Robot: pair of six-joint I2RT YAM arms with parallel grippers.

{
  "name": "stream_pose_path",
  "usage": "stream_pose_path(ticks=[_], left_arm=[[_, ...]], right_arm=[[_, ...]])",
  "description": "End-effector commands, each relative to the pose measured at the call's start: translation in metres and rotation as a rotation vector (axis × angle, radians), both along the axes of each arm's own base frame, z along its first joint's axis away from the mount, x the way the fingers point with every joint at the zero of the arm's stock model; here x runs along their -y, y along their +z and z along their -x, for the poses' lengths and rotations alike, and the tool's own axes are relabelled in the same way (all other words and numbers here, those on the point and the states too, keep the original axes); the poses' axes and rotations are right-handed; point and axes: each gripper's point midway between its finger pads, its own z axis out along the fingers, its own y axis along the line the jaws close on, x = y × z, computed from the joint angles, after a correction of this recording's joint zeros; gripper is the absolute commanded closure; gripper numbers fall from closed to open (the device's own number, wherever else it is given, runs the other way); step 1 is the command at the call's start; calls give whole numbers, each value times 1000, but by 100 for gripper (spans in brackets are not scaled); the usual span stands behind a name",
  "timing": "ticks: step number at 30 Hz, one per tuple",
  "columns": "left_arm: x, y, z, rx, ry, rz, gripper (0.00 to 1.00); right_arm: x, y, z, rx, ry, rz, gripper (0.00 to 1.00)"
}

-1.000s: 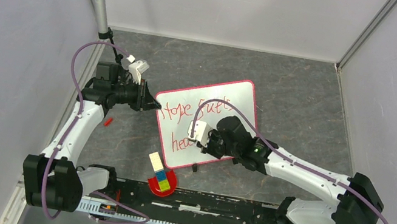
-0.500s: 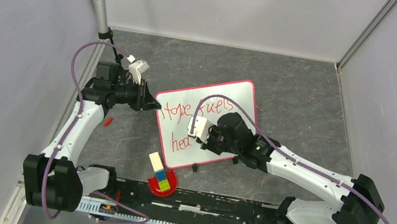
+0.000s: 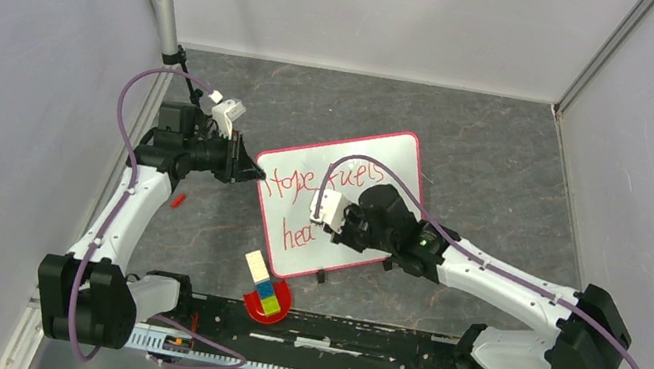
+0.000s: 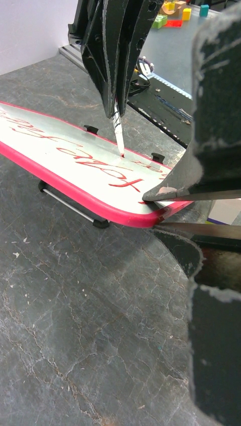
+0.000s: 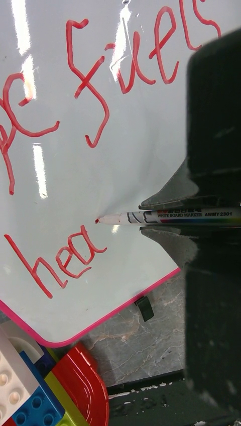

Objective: Write a sentence on the whiteboard

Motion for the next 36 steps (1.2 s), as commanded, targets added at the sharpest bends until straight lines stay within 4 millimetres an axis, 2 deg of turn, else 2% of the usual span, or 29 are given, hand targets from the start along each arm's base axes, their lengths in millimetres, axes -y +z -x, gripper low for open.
stream_pose_path(ticks=[1, 7, 12, 24, 29, 36], left_arm=[[2, -8, 9, -10, -32, -14, 97], [2, -6, 9, -6, -31, -14, 97], [2, -7, 9, -8, -30, -14, 97], [2, -6, 9, -7, -26, -15, 97], [2, -6, 9, -8, -26, -14, 97], [2, -5, 7, -11, -29, -11, 97]], right_arm=[[9, -3, -6, 26, -25, 5, 100], [20, -22, 10, -35, -9, 29, 100], [20, -34, 23, -74, 21, 33, 100], [-2, 6, 1, -7, -6, -44, 100], [-1, 15, -10, 17, -34, -49, 100], [11, 12, -14, 24, -52, -21, 100]])
